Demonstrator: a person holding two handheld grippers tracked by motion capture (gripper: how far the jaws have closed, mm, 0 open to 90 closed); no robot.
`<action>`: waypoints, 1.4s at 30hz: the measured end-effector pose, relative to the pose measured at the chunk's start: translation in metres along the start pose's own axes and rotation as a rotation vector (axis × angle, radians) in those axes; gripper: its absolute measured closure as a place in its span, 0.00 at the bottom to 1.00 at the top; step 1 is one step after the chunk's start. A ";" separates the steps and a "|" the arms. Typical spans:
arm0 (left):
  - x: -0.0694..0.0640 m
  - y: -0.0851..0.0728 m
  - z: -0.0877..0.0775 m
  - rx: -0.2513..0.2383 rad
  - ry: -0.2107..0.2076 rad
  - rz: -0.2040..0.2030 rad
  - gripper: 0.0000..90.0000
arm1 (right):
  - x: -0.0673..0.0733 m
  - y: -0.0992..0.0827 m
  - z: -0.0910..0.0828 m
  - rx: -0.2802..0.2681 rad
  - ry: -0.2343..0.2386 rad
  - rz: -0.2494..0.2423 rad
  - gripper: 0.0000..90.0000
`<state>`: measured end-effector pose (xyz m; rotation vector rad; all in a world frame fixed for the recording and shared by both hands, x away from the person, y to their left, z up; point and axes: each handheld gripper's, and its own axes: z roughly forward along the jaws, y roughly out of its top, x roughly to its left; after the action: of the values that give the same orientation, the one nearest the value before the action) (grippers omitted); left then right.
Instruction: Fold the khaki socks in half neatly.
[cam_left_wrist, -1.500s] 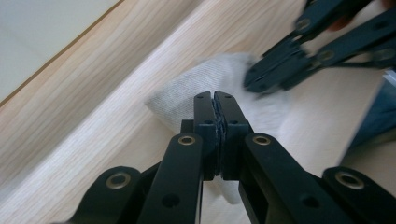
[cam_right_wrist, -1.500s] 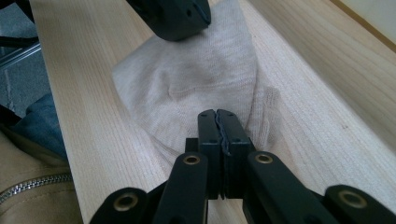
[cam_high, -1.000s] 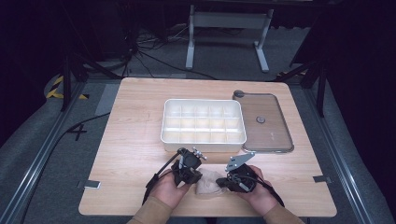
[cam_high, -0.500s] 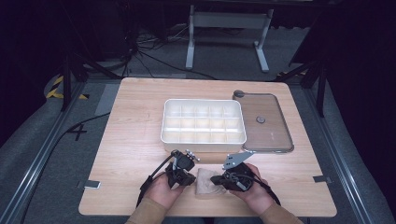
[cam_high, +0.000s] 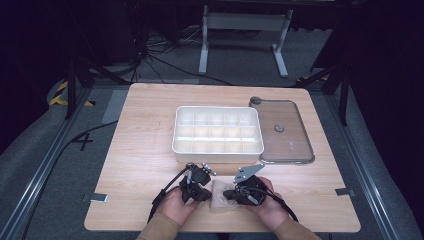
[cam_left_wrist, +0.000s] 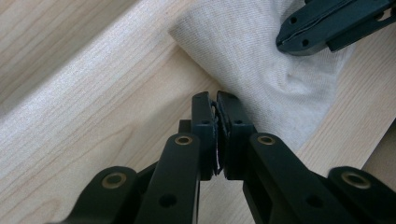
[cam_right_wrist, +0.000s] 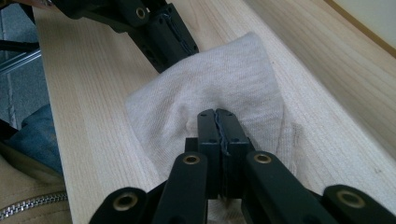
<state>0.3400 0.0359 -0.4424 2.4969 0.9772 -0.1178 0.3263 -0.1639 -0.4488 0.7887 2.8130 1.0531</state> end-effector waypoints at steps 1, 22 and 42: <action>0.000 0.000 0.000 -0.004 -0.003 0.001 0.96 | 0.000 0.000 0.000 -0.003 0.002 -0.001 1.00; -0.030 0.011 -0.009 -0.119 -0.016 0.145 0.99 | 0.003 -0.003 -0.002 -0.017 -0.009 0.022 0.99; -0.032 0.014 -0.012 -0.124 -0.010 0.168 0.98 | -0.020 -0.019 -0.051 0.062 -0.089 0.071 0.99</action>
<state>0.3245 0.0129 -0.4186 2.4488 0.7429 -0.0161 0.3249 -0.2164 -0.4246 0.9232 2.7743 0.9194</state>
